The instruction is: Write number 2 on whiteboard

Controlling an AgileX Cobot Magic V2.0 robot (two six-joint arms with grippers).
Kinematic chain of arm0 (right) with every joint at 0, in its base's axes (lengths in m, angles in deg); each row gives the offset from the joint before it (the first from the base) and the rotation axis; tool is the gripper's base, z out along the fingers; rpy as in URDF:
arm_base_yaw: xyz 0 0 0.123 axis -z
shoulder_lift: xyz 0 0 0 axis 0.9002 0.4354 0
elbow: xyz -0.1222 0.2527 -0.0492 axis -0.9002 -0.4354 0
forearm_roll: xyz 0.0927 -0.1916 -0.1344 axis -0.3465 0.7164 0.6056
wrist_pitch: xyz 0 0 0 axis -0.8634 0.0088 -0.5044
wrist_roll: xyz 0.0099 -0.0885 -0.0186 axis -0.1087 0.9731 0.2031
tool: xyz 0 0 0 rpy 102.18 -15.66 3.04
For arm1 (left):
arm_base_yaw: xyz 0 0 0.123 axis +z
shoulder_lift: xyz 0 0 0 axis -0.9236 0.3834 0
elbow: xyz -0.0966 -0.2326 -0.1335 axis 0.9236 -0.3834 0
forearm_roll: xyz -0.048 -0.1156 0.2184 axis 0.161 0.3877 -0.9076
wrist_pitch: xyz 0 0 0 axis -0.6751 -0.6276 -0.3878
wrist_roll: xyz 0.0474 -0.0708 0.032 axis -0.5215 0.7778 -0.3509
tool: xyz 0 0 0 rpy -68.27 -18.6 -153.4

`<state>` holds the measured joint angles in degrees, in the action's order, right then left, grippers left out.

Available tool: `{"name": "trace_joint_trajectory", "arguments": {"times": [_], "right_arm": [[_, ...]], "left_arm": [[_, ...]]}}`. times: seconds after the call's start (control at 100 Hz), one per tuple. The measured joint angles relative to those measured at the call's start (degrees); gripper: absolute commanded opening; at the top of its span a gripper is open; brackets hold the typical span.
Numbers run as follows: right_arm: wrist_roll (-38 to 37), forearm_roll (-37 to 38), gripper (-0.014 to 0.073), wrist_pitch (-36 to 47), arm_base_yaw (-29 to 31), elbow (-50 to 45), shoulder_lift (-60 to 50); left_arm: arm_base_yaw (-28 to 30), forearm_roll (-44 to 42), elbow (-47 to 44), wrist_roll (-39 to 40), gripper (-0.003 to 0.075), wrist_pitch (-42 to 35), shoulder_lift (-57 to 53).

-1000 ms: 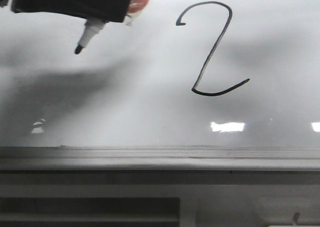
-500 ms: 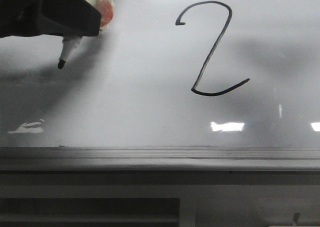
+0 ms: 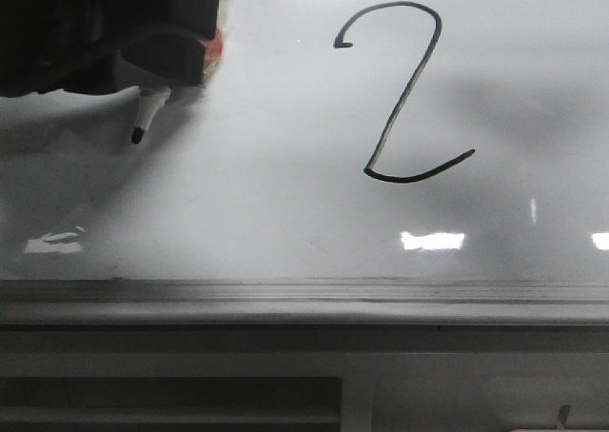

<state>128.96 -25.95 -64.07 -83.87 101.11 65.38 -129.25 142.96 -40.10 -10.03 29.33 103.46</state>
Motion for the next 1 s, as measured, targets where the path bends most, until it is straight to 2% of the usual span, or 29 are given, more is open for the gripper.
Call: {"name": "trace_joint_trajectory", "arguments": {"times": [0.36, 0.44, 0.51, 0.68, 0.75, 0.89, 1.0], "right_arm": [[0.0, -0.2, 0.0372, -1.6, 0.0, 0.0, 0.0], [0.0, -0.3, 0.0372, -1.6, 0.0, 0.0, 0.0], [0.0, -0.3, 0.0372, -1.6, 0.0, 0.0, 0.0], [0.0, -0.3, 0.0372, -1.6, 0.0, 0.0, 0.0], [0.0, -0.3, 0.0372, -1.6, 0.0, 0.0, 0.0], [0.0, -0.3, 0.0363, -1.6, 0.0, 0.0, -0.3], [0.0, -0.1, 0.029, -0.5, 0.0, 0.0, -1.5]], "left_arm": [[-0.1, -1.1, 0.3, 0.0, -0.0018, -1.3, 1.5], [-0.1, -1.1, 0.3, 0.0, 0.0001, -1.4, 1.5], [-0.1, -1.1, 0.3, 0.0, 0.0074, -1.4, 1.5], [-0.1, -0.7, 0.3, 0.0, 0.0391, -0.6, 1.9], [-0.1, -0.7, 0.3, 0.0, 0.0477, 0.4, 1.9], [-0.2, -0.7, 0.4, 0.0, 0.0503, 1.6, 0.6], [-0.2, -0.4, 0.4, -1.0, 0.0502, 1.6, -1.9]]}}
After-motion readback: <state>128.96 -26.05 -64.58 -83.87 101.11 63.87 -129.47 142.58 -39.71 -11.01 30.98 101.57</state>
